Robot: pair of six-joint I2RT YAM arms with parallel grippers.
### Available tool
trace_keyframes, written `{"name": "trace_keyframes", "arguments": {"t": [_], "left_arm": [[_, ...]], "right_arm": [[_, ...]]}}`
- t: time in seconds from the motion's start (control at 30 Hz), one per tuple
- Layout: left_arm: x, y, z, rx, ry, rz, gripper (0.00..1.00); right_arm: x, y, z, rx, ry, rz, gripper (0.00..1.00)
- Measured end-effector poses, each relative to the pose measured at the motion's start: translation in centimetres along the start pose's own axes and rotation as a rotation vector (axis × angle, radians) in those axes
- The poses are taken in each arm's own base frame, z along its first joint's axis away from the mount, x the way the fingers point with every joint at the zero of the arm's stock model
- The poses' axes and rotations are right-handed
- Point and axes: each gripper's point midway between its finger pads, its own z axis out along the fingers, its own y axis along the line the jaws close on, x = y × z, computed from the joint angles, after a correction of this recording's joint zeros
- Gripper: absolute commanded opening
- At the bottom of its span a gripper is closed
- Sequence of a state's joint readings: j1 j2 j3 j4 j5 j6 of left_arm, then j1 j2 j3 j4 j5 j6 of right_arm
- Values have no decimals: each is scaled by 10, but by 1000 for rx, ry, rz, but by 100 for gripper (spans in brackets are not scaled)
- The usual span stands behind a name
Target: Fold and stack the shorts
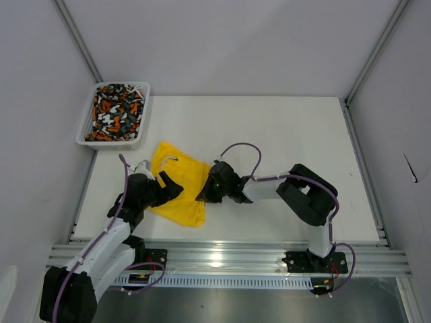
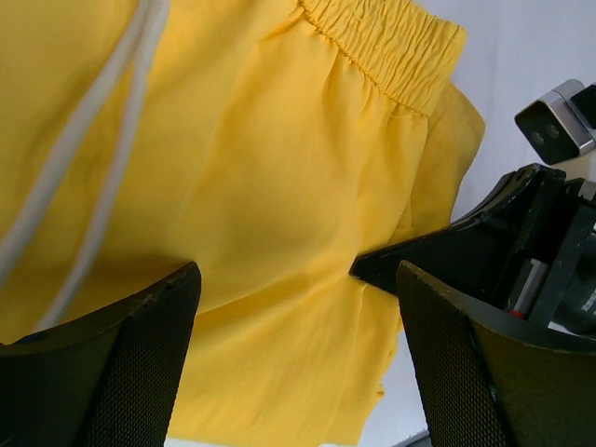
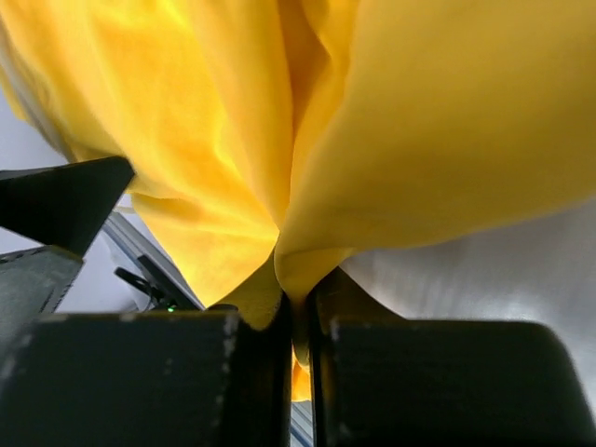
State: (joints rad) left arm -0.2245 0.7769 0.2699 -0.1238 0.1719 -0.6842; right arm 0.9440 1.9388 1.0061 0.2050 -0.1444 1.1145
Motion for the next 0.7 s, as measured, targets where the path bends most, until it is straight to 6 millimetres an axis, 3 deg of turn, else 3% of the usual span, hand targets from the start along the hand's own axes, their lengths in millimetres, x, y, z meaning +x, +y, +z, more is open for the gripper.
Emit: {"name": "trace_keyframes", "arguments": {"t": [0.07,0.2,0.3,0.43,0.5,0.57,0.7], "left_arm": [[-1,-2,-2,1,-1,1,88],[-13,-14,-8,26,-24,7,88],[-22,-24,-13,58,-51,14,88],[-22,-27,-14,70,-50,15,88],[-21,-26,-14,69,-44,14,88],[-20,-26,-15,68,-42,14,88],[-19,-25,-15,66,-36,13,88]], "right_arm": [[-7,-8,-5,21,2,-11,1],[-43,-55,-48,139,-20,-45,2],[-88,-114,-104,264,-75,-11,4],[-138,-205,-203,419,-249,150,3],[-145,-241,-253,457,-369,256,3],[-139,-259,-284,471,-471,311,3],[-127,-259,-294,460,-478,303,3]]}}
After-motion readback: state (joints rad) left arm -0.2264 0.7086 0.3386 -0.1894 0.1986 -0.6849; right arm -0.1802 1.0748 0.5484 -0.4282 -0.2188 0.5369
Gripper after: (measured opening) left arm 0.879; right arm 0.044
